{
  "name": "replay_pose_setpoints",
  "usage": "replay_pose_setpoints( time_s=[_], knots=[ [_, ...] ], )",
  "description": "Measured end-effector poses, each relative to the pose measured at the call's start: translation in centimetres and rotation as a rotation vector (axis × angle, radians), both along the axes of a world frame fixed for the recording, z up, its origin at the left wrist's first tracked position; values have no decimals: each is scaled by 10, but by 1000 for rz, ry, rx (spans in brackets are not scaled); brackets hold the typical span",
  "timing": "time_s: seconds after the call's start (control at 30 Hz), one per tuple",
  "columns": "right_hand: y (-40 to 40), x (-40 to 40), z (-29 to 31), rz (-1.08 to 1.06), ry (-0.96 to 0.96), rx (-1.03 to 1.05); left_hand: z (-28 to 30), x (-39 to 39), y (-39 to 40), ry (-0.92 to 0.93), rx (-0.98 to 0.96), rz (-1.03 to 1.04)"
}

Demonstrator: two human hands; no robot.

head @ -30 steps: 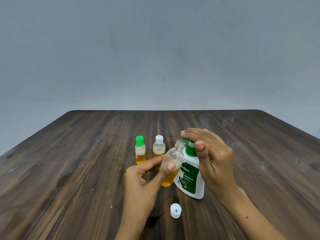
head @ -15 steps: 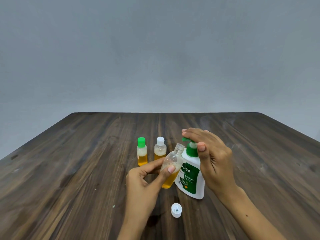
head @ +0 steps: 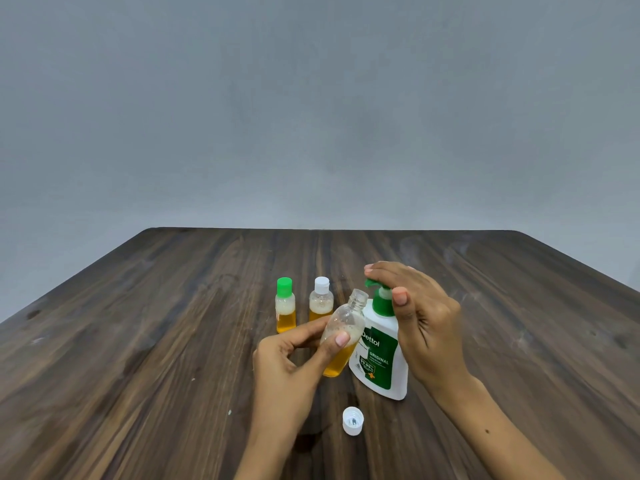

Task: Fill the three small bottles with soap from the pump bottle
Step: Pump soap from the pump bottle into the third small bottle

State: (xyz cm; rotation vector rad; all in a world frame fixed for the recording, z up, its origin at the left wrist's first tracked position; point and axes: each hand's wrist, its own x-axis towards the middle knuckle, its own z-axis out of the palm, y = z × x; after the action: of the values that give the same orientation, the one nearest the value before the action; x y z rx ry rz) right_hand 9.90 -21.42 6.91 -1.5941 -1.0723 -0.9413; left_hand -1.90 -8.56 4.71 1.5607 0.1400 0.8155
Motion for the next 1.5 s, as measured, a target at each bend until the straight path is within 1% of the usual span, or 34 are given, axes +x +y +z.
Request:
replay_pose_setpoints(
  time_s=[0.2, 0.37, 0.57, 0.77, 0.97, 1.2, 1.5],
  knots=[
    [1, 3, -4, 6, 30, 5, 1, 0, -2, 5, 10, -7],
    [-2, 2, 3, 10, 12, -15, 3, 0, -1, -1, 17, -4],
    [0, 4, -3, 13, 41, 8, 4, 1, -1, -8, -17, -19],
    [0, 1, 4, 11, 3, -7, 3, -1, -1, -6, -6, -35],
    [2, 1, -4, 21, 42, 25, 2, 0, -1, -7, 5, -20],
    [1, 1, 3, 21, 11, 21, 2, 1, -3, -9, -2, -24],
    [1, 2, 2, 24, 22, 17, 5, 2, -6, -30, 8, -41]
  ],
)
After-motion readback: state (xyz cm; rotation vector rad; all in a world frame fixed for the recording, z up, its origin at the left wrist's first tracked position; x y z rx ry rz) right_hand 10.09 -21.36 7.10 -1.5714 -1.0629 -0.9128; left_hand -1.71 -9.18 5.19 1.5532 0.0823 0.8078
